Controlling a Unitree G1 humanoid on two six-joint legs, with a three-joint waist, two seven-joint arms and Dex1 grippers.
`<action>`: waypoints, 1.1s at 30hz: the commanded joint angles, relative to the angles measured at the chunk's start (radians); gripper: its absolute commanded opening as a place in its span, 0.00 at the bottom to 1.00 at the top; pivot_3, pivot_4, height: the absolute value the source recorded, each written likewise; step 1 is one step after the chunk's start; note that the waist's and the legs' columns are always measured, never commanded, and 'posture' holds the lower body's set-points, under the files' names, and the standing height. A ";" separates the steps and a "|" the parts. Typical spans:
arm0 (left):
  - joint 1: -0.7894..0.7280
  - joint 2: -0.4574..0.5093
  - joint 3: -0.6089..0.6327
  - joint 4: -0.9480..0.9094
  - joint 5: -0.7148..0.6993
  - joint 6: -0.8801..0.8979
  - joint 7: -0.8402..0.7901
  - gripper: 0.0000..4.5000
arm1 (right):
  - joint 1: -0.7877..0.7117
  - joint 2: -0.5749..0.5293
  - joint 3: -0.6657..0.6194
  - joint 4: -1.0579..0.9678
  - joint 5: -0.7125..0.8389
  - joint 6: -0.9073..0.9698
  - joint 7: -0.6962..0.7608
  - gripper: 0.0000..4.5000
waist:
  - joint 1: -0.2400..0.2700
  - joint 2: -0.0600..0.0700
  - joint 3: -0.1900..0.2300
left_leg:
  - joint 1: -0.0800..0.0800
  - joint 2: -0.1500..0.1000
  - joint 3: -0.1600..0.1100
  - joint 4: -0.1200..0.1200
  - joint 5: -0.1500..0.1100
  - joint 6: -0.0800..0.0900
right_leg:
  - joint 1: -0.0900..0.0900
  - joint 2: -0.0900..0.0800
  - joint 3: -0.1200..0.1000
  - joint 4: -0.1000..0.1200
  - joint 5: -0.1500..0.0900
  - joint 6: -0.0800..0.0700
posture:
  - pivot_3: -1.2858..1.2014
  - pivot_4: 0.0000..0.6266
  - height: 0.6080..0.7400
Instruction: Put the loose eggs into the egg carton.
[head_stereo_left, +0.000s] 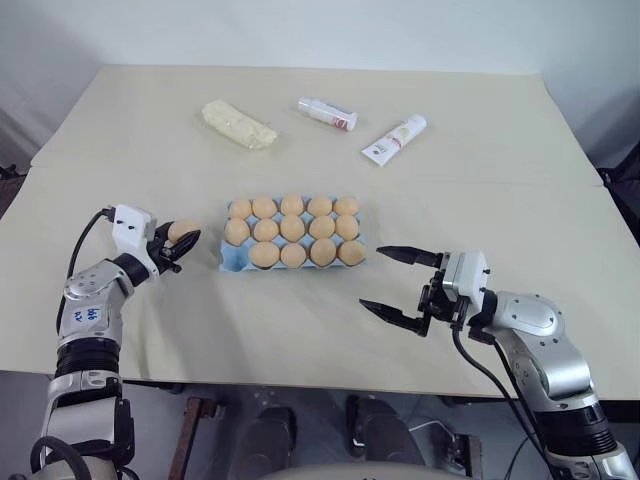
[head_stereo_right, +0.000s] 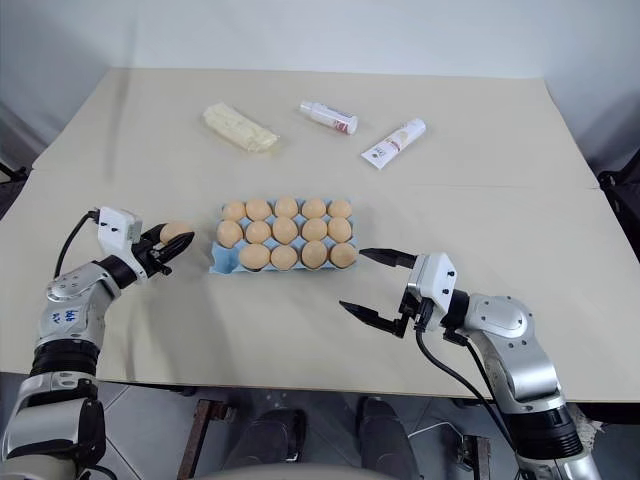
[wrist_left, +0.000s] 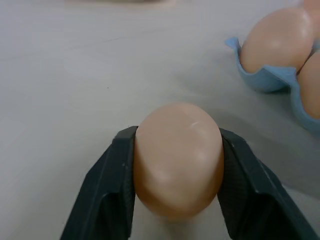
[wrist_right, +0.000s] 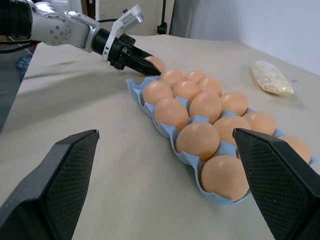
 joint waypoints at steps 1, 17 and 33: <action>0.037 0.012 0.008 -0.194 -0.084 -0.028 -0.121 0.41 | 0.001 0.007 -0.017 -0.042 0.022 -0.011 -0.010 1.00 | 0.000 0.000 0.000 | 0.000 0.000 0.000 0.000 0.000 0.000 | 0.000 0.000 0.000 0.000 0.000 0.000 | 0.52 0.24 1.00; 0.167 -0.018 -0.133 -0.371 -0.053 0.020 -0.191 0.80 | 0.023 0.009 -0.019 -0.072 0.021 -0.005 -0.059 1.00 | 0.001 0.000 0.000 | 0.001 0.000 0.000 0.000 0.001 0.000 | 0.001 0.000 0.001 0.000 0.000 0.000 | 0.52 0.24 1.00; 0.477 0.173 0.072 -0.522 -0.086 -0.022 -0.266 0.93 | 0.021 -0.054 -0.082 0.006 0.035 -0.002 -0.007 1.00 | 0.022 0.001 0.000 | 0.001 0.001 -0.001 -0.002 0.000 0.001 | 0.003 -0.002 0.000 -0.004 -0.001 -0.002 | 0.52 0.24 1.00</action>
